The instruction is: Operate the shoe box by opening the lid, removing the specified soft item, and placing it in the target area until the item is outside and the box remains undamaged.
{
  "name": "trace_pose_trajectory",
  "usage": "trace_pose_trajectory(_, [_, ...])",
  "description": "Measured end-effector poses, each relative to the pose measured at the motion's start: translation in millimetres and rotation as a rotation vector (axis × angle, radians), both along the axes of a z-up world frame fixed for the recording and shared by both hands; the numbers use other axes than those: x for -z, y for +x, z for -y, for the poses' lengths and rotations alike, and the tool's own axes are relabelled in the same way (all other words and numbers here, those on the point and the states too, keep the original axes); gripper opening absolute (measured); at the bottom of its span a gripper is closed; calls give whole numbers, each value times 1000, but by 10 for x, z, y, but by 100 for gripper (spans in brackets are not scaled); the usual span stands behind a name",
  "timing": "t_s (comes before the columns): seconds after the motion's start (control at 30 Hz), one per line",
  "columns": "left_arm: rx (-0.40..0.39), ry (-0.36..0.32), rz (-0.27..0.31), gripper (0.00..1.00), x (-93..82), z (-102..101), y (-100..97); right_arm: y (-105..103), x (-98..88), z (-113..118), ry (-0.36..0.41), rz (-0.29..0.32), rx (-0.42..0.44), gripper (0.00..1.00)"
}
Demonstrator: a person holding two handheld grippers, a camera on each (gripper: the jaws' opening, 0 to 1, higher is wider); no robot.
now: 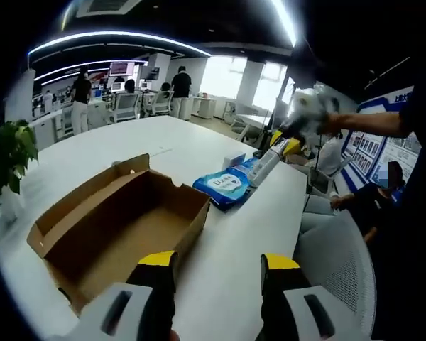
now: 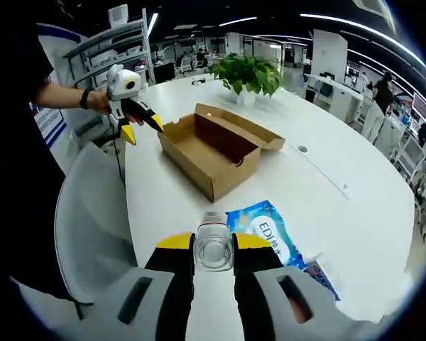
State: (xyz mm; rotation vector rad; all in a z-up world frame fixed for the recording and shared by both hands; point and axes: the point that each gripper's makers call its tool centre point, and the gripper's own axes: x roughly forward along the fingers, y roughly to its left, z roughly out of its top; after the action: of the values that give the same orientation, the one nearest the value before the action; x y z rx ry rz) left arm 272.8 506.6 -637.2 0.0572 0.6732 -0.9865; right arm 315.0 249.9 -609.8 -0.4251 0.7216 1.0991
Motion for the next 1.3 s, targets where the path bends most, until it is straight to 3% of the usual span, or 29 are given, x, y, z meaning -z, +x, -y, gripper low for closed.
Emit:
trace_pose_trajectory(0.2, [-62, -8, -6, 47, 7, -71, -53, 334, 9, 273, -112, 13, -54, 18])
trace_pose_trajectory(0.53, [-147, -4, -7, 46, -16, -239, -113, 785, 68, 450, -260, 27, -164, 18])
trace_pose_trajectory(0.67, [-170, 2, -5, 46, -40, -307, -143, 906, 158, 495, -331, 29, -215, 18])
trace_pose_trajectory(1.3, [-267, 29, -19, 46, -35, -636, -262, 1301, 583, 561, -515, 31, -329, 18])
